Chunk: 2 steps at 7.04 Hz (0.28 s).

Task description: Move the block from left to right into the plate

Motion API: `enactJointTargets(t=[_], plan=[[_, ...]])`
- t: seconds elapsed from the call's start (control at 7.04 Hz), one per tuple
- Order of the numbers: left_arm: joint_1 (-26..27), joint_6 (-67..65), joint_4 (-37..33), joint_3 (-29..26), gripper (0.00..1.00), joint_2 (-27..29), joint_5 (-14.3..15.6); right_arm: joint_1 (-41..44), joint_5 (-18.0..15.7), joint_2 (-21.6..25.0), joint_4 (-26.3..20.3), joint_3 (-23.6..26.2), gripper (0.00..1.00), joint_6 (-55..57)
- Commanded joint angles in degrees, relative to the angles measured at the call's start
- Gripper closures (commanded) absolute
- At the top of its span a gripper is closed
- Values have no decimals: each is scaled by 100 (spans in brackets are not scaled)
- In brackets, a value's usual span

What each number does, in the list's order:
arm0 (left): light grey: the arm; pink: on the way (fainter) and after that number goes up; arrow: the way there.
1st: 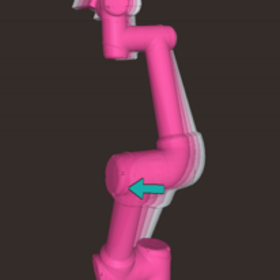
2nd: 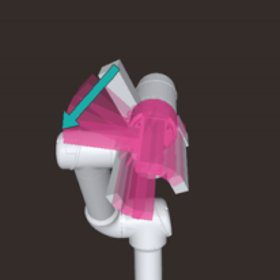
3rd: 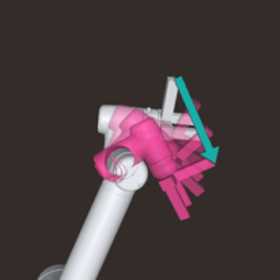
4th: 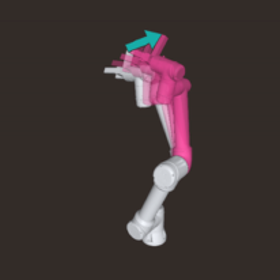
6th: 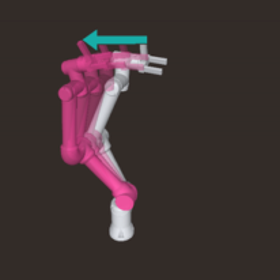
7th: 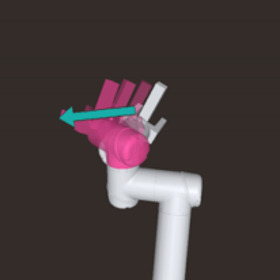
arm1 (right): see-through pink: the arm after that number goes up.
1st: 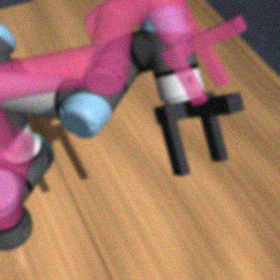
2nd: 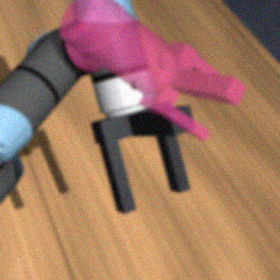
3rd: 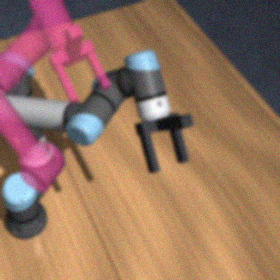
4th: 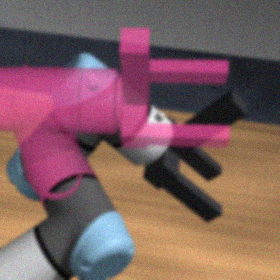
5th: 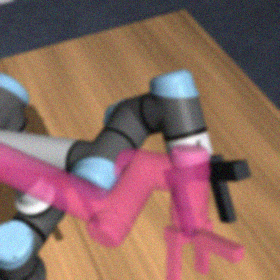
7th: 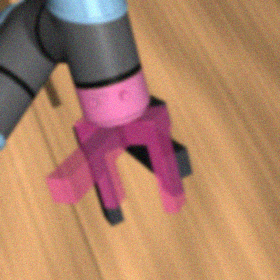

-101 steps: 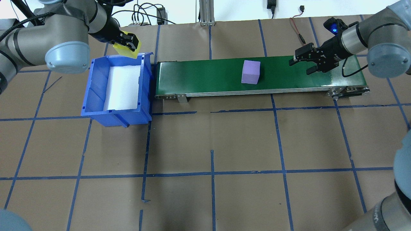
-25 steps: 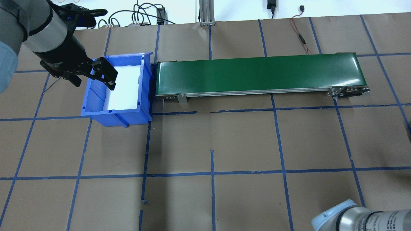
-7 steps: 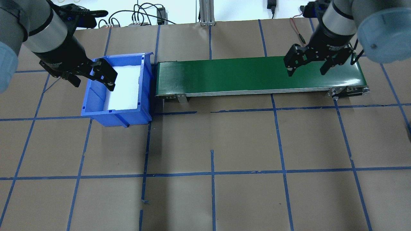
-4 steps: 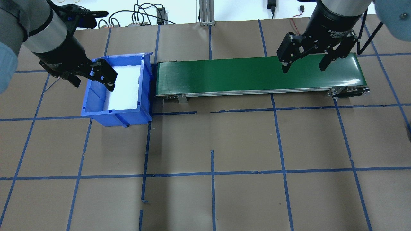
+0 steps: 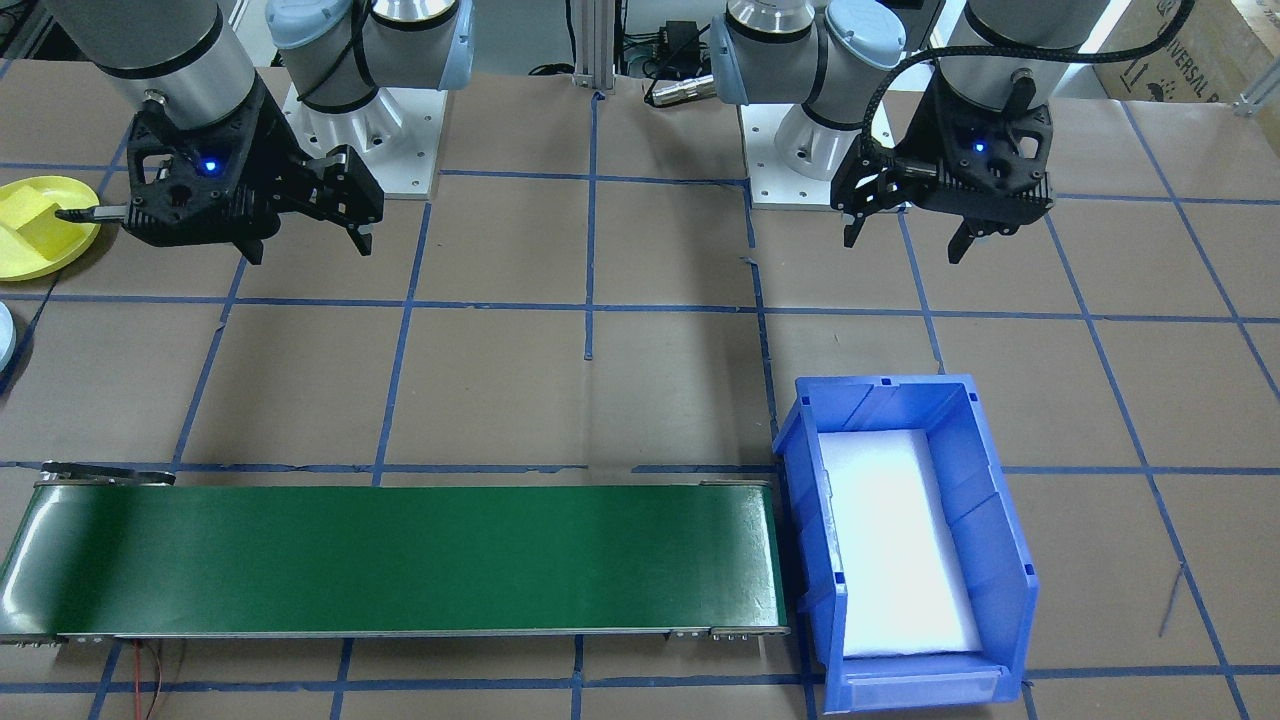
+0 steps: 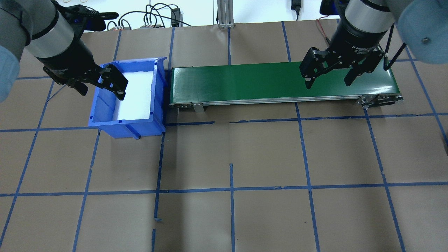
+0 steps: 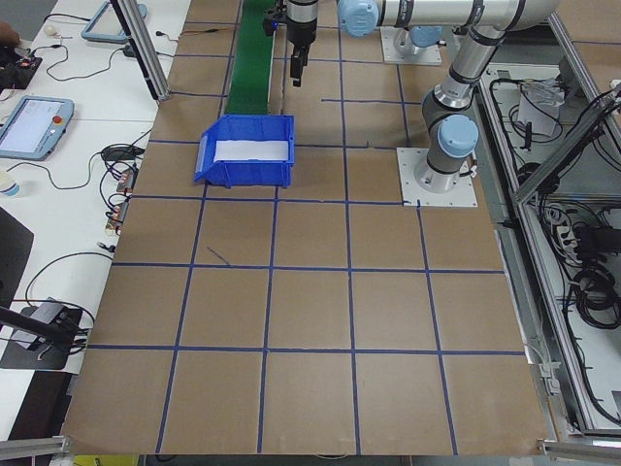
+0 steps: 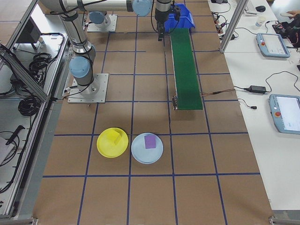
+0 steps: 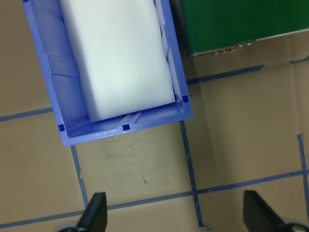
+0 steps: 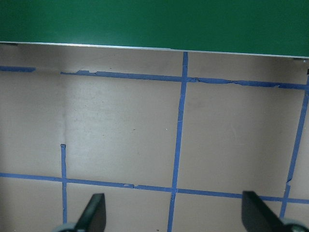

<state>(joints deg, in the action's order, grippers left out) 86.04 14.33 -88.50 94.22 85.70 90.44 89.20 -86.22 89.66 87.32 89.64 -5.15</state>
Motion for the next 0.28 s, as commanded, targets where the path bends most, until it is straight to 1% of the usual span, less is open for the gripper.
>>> enactJointTargets(t=[0.0,0.14], plan=[[0,0,-10,0,0,-9,0,10,-87,-1,-39,80,0,49],[0,0,-10,0,0,-9,0,10,-427,-1,4,89,0,49]])
